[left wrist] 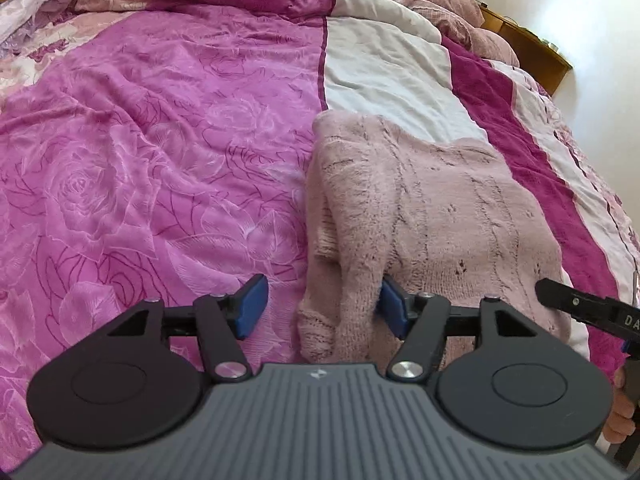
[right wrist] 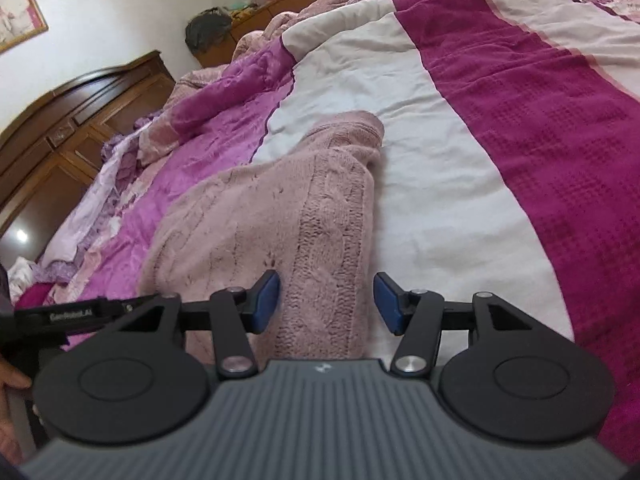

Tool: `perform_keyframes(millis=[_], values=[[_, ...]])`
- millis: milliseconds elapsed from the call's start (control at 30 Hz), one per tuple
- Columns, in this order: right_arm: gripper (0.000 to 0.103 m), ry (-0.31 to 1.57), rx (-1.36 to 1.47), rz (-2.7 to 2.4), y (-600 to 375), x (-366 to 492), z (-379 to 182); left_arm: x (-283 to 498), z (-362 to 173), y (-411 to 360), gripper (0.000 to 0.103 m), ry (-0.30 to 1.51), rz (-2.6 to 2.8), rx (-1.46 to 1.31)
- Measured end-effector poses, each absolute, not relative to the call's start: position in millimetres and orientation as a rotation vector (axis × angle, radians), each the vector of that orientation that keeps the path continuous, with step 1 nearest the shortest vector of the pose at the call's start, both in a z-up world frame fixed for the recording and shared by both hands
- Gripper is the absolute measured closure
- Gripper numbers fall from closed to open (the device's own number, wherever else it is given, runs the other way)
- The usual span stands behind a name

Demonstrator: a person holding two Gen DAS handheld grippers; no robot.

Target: Fold small clothes

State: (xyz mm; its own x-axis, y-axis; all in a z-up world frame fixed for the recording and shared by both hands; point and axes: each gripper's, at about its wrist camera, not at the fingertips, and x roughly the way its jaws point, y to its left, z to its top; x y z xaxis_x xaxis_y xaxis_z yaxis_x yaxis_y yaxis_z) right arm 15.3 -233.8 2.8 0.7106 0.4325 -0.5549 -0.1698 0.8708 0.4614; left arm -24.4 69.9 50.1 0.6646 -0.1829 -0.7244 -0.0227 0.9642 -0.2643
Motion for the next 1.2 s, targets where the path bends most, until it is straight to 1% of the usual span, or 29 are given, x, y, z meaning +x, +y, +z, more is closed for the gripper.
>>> perform_keyframes(millis=[200,233,267,300,367,467,500,567,1000,1200], values=[[0.045,0.684,0.360,0.343,-231.5,-1.5,21.2,-44.3,71.8,58.4,0.035,0.822,-0.090,-0.209],[0.042,0.681,0.354,0.340,-230.0,-5.2,23.4,-48.1,74.7,55.7,0.035,0.822,-0.090,-0.198],[0.034,0.675,0.349,0.340,-229.4,-9.6,25.6,-52.5,77.4,53.3,0.034,0.823,-0.089,-0.190],[0.031,0.667,0.344,0.343,-228.5,-14.2,27.8,-57.3,79.5,50.8,0.033,0.821,-0.087,-0.184],[0.031,0.658,0.323,0.348,-226.1,-22.2,31.1,-66.9,81.9,46.3,0.030,0.814,-0.083,-0.178],[0.023,0.647,0.300,0.344,-223.6,-34.1,34.8,-81.3,81.3,37.9,0.025,0.796,-0.070,-0.147],[0.023,0.645,0.292,0.340,-222.2,-37.5,35.3,-85.0,79.6,34.2,0.021,0.796,-0.060,-0.128],[0.023,0.652,0.265,0.325,-219.8,-44.2,33.2,-90.7,73.9,26.9,0.018,0.801,-0.041,-0.094],[0.023,0.768,0.076,0.227,-199.7,-60.9,-2.0,-88.3,33.9,-4.8,0.018,0.909,-0.011,-0.017],[0.023,0.811,0.099,0.226,-202.0,-58.2,-16.2,-84.1,22.9,-6.8,0.017,0.918,0.015,-0.021]])
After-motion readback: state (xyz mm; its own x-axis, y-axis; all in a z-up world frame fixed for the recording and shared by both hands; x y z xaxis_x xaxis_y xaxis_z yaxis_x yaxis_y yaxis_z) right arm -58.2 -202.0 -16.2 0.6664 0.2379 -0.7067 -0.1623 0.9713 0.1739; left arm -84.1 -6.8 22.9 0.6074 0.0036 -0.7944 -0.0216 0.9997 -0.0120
